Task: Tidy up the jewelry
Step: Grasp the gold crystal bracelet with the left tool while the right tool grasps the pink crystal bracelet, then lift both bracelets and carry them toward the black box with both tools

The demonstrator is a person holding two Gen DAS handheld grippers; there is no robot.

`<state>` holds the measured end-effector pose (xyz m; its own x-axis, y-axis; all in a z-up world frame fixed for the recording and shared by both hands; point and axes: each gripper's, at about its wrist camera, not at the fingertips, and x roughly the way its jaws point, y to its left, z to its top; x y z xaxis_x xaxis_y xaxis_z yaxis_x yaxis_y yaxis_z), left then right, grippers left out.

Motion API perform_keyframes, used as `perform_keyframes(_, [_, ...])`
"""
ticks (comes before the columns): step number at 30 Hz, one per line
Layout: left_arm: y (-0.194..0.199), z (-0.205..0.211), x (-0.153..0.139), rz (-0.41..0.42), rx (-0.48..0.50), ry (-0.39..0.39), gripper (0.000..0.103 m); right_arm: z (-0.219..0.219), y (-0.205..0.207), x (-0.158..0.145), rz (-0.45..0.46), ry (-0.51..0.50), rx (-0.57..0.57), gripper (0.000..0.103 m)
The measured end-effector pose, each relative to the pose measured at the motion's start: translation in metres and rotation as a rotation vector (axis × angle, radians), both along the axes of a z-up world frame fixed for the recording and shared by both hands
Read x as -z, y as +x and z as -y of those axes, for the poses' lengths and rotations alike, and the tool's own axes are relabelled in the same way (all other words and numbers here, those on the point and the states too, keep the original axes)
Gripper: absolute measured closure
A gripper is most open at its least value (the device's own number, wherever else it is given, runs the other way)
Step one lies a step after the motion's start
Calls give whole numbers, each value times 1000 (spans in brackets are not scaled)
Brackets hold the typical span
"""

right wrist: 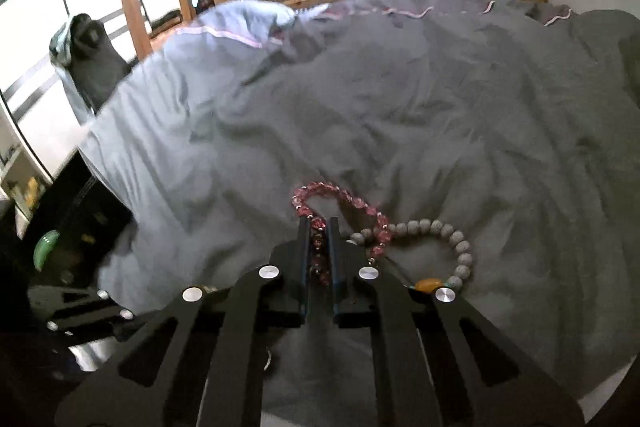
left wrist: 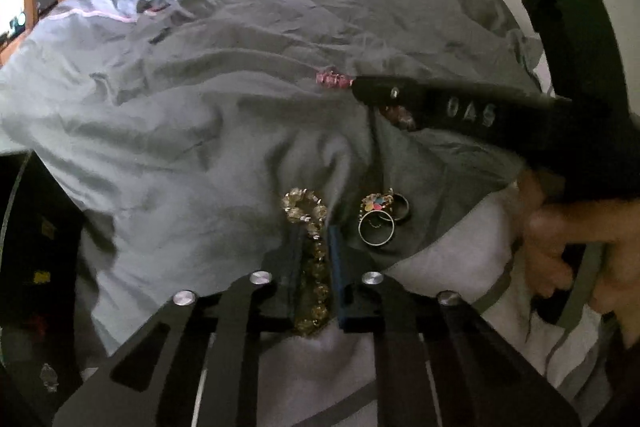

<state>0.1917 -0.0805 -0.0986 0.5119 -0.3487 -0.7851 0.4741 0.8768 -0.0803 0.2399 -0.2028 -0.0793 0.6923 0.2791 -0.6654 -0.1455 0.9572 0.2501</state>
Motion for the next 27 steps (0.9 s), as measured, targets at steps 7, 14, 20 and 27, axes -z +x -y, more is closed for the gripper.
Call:
perform_keyframes(7, [3, -14, -31, 44, -28, -33, 96, 12, -10, -24, 44, 131, -5, 94])
perform_keyframes(14, [10, -27, -42, 43, -74, -39, 96, 9, -15, -36, 73, 133, -12, 94])
perform_keyframes(20, [5, -27, -56, 71, -71, -43, 96, 17, -20, -43, 129, 222, -30, 94])
perform_keyframes(27, [5, -33, -65, 83, -85, -56, 96, 22, -29, -59, 186, 318, -62, 94])
